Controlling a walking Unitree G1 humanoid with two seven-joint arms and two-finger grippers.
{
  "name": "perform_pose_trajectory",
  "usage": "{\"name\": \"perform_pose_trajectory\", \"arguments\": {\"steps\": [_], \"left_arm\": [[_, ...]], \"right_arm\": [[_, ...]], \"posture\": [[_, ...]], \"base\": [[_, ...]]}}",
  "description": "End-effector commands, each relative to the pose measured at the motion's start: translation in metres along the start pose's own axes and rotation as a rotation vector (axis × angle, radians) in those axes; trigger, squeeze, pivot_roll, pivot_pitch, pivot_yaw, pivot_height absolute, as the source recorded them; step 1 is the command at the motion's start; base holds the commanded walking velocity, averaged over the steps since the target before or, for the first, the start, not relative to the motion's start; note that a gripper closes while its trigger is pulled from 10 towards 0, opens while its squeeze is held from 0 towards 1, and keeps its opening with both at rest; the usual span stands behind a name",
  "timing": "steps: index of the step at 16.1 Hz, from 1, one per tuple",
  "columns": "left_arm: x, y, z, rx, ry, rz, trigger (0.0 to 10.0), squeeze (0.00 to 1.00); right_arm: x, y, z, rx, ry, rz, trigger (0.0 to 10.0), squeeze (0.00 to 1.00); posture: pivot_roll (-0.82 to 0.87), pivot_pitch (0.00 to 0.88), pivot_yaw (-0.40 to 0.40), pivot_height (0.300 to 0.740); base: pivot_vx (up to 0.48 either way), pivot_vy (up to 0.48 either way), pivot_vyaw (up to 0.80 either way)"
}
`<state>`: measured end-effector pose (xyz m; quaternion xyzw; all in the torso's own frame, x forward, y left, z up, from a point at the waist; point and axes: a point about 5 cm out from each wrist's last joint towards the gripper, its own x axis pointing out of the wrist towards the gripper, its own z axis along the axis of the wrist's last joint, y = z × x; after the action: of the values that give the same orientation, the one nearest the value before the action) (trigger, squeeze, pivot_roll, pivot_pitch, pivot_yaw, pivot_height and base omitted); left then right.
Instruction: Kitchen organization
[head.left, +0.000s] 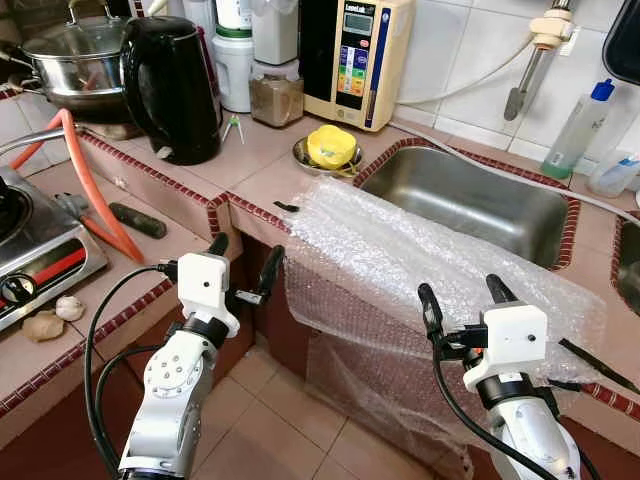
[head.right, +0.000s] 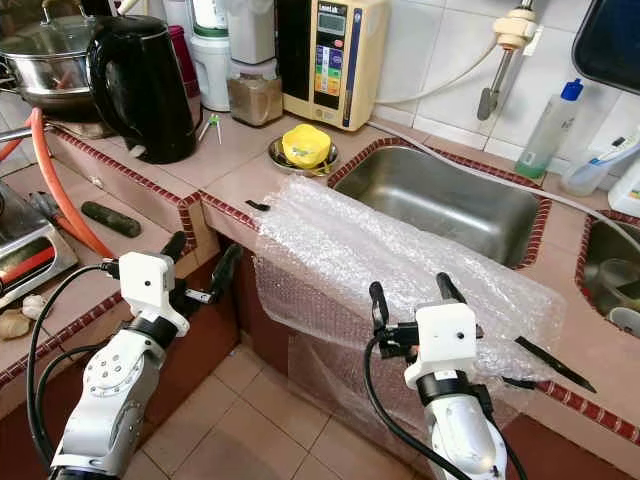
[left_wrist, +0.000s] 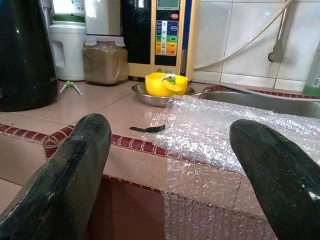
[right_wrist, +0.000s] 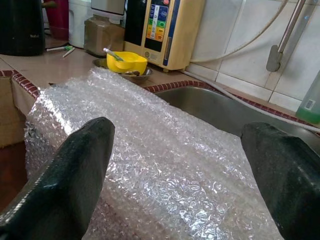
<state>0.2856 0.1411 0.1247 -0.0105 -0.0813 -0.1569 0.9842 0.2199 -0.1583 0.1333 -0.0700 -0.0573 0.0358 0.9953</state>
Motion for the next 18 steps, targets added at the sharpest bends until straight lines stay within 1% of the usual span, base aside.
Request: {"name": "perform_pose_trajectory", "arguments": {"steps": [1, 6, 18], "left_arm": [[0.0032, -0.0023, 0.0046, 0.006, -0.013, -0.02, 10.0, 0.0], [0.0019, -0.0071, 0.0016, -0.014, -0.002, -0.046, 10.0, 0.0], [0.0014, -0.0104, -0.0019, -0.025, 0.016, -0.074, 10.0, 0.0]], "right_arm": [[0.0006, -0.0008, 0.0063, -0.004, -0.031, -0.004, 10.0, 0.0], [-0.0007, 0.0007, 0.0064, -0.005, -0.028, 0.005, 10.0, 0.0], [-0.0027, 0.0024, 0.0034, -0.01, -0.017, 0.01, 10.0, 0.0]], "posture": [[0.07, 0.0, -0.036, 0.74], [0.06, 0.0, -0.037, 0.74], [0.06, 0.0, -0.028, 0.74]], "base": [[0.27, 0.0, 0.0], [0.298, 0.0, 0.0], [0.322, 0.0, 0.0]]}}
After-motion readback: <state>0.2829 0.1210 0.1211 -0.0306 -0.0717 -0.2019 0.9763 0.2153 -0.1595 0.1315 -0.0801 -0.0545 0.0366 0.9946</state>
